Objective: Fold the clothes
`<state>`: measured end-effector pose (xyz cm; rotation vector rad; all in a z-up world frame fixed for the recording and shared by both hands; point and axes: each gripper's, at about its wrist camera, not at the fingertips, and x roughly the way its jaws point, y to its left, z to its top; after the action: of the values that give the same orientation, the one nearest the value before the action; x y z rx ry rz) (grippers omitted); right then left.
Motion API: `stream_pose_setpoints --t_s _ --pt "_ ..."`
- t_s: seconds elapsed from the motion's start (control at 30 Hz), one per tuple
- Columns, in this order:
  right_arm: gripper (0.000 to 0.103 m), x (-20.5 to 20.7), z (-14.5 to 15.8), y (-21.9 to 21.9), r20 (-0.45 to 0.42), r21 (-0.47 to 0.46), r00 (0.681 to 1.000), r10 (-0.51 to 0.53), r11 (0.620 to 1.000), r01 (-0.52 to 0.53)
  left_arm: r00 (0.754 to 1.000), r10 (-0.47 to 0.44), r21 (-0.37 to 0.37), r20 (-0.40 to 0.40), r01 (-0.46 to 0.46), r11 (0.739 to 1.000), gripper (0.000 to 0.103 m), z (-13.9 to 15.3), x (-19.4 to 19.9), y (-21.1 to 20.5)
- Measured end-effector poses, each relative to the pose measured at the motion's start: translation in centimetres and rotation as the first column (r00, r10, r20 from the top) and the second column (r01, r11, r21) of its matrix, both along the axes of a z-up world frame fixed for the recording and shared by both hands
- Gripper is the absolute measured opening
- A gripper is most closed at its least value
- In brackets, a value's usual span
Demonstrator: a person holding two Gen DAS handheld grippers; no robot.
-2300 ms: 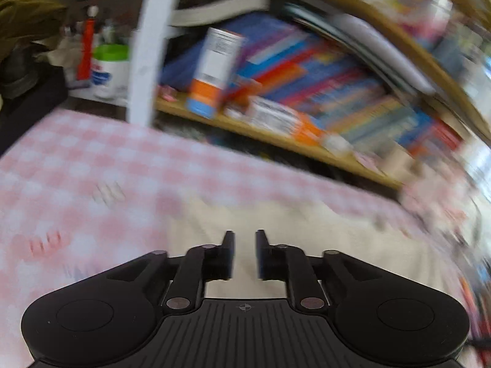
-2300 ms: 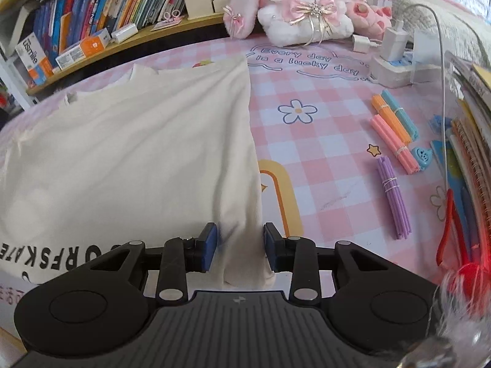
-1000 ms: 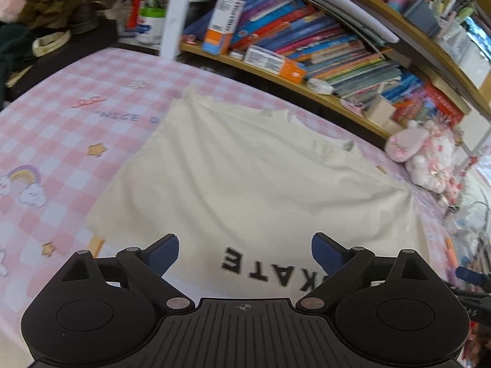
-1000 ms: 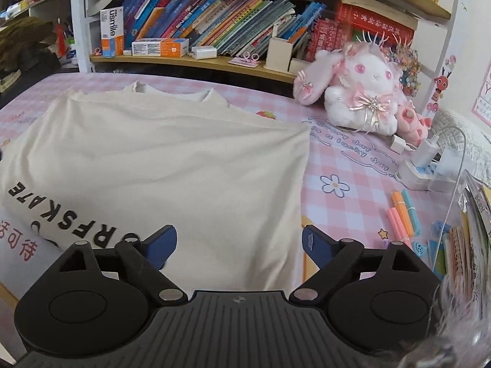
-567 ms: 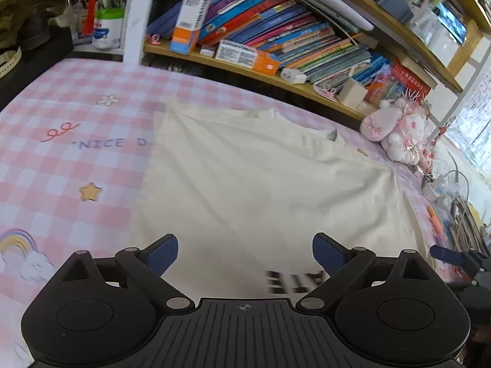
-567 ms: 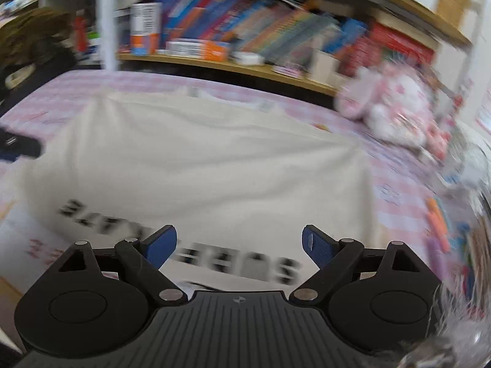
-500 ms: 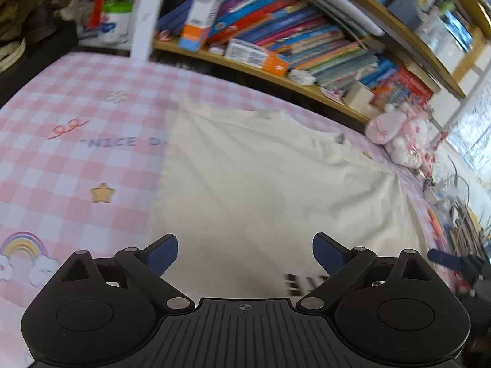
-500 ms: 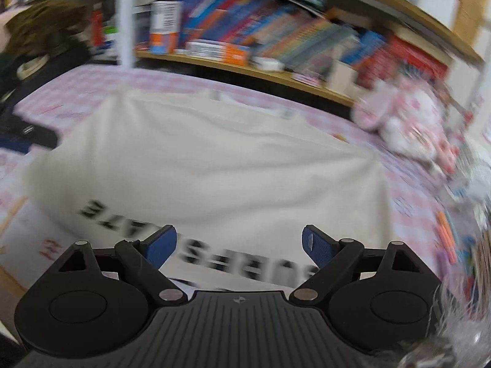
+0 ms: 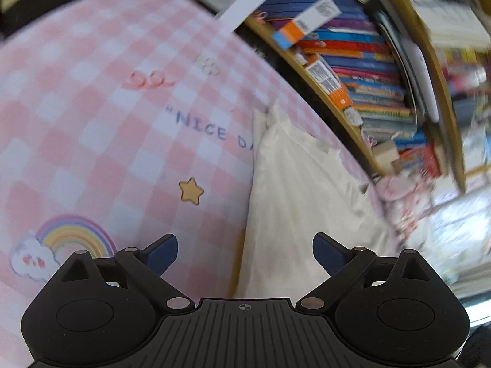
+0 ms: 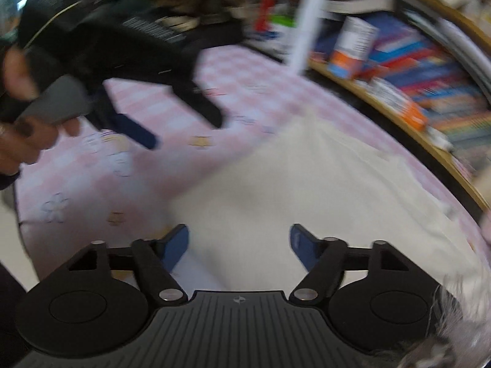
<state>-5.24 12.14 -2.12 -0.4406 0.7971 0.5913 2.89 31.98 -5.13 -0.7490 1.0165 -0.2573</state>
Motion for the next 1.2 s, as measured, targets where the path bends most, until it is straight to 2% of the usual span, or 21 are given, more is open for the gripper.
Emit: stream_pose_setpoints --t_s 0.23,0.33,0.37,0.4,0.5,0.6,0.7,0.8,0.87,0.97,1.07,1.13,1.2 --pt "0.047 1.0 -2.2 4.7 -0.115 -0.062 0.985 0.128 0.989 -0.135 0.998 -0.013 -0.153 -0.065 0.003 0.988 0.096 -1.7 0.0 0.7" --pt "0.031 1.1 -2.8 5.1 -0.121 -0.069 0.986 0.117 0.990 -0.126 0.995 -0.024 -0.222 -0.093 0.003 0.975 0.097 -2.6 -0.1 0.5" --pt "0.014 1.4 -2.8 5.0 -0.118 -0.074 0.988 0.099 0.991 -0.108 0.994 -0.027 -0.242 -0.103 0.002 0.970 0.096 -2.9 -0.2 0.4" --pt "0.007 1.4 -2.3 4.7 -0.119 -0.058 0.989 0.085 0.994 -0.092 0.993 -0.031 -0.258 -0.114 0.001 0.966 0.096 -3.1 -0.1 0.2" --pt "0.006 1.7 -1.0 3.7 -0.123 -0.009 0.992 0.041 0.999 -0.042 0.989 -0.045 -0.326 -0.142 -0.004 0.945 0.096 -3.9 0.2 -0.4" --pt "0.006 1.9 0.3 2.7 -0.129 0.039 0.992 -0.003 0.999 0.008 0.985 -0.061 -0.441 -0.163 -0.017 0.897 0.096 -5.1 0.8 -1.5" --pt "0.006 2.1 1.6 1.8 -0.137 0.087 0.989 -0.046 0.994 0.059 0.980 -0.082 -0.549 -0.181 -0.031 0.835 0.096 -6.5 1.5 -2.9" --pt "0.006 2.3 2.9 0.8 -0.148 0.134 0.985 -0.089 0.985 0.109 0.981 -0.077 -0.590 -0.181 -0.045 0.806 0.096 -7.3 1.8 -3.8" --pt "0.008 2.5 3.7 0.2 -0.156 0.165 0.981 -0.117 0.976 0.143 0.982 -0.072 -0.595 -0.177 -0.048 0.802 0.096 -7.5 1.9 -3.9" --pt "0.039 2.5 4.4 -0.8 -0.138 0.157 0.980 -0.142 0.974 0.163 0.983 -0.066 -0.600 -0.171 -0.050 0.798 0.095 -7.7 2.1 -4.1" --pt "0.041 2.5 5.5 -2.3 -0.123 0.130 0.979 -0.162 0.975 0.178 0.984 -0.061 -0.602 -0.166 -0.053 0.797 0.095 -7.8 2.2 -4.2" --pt "0.048 3.0 6.0 -3.9 -0.121 0.105 0.971 -0.206 0.970 0.219 0.985 -0.057 -0.598 -0.165 -0.054 0.800 0.095 -7.8 2.1 -4.2" --pt "0.059 3.9 6.4 -5.3 -0.119 0.080 0.959 -0.256 0.961 0.266 0.985 -0.053 -0.594 -0.164 -0.055 0.803 0.095 -7.7 2.1 -4.2"
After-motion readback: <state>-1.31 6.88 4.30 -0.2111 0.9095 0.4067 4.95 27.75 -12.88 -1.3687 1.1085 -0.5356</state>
